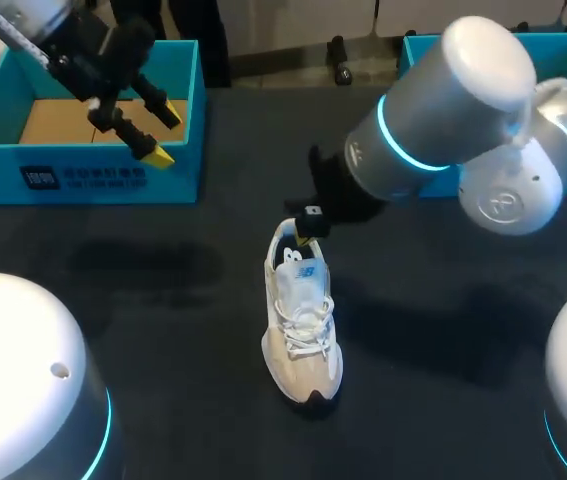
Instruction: Take the shoe out of the shoebox, open the shoe tongue, remove and reinsert the insole, then place the shoe into the shoebox
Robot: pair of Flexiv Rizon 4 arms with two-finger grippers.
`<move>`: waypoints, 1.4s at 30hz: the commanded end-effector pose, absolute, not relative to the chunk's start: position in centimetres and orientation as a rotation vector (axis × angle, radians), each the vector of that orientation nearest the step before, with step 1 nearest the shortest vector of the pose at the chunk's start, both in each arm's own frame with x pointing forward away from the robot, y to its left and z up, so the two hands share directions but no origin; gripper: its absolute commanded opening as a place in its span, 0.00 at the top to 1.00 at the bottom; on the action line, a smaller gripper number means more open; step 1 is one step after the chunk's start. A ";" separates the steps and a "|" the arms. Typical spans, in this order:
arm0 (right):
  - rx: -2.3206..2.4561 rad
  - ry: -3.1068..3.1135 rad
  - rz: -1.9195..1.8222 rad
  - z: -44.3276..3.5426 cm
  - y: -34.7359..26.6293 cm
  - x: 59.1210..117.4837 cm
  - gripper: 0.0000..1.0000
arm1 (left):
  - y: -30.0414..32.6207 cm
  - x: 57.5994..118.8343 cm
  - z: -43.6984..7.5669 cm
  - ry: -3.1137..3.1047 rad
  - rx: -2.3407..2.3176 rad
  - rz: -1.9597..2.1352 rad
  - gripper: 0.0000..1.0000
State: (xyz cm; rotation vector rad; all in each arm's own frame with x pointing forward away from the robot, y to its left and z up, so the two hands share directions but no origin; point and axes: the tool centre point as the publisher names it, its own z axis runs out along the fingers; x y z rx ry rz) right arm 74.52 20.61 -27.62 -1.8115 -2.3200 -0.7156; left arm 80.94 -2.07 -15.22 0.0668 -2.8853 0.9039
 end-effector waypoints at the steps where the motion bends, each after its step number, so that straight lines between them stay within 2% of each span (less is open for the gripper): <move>1: -1.950 -2.423 -0.583 -27.5 21.0 74.4 1.00 | -1.3 80.6 -14.2 -2.903 0.067 0.904 0.00; 18: -1.950 -2.423 -0.583 -27.5 21.0 74.4 1.00 | -0.9 83.0 -14.0 -3.006 0.100 0.848 0.00; 32: -2.009 -2.462 -0.460 -33.3 20.9 76.0 1.00 | -0.9 83.0 -14.0 -3.006 0.100 0.848 0.00; 42: -2.009 -2.462 -0.460 -33.3 20.9 76.0 1.00 | -0.9 83.0 -14.0 -3.006 0.100 0.848 0.00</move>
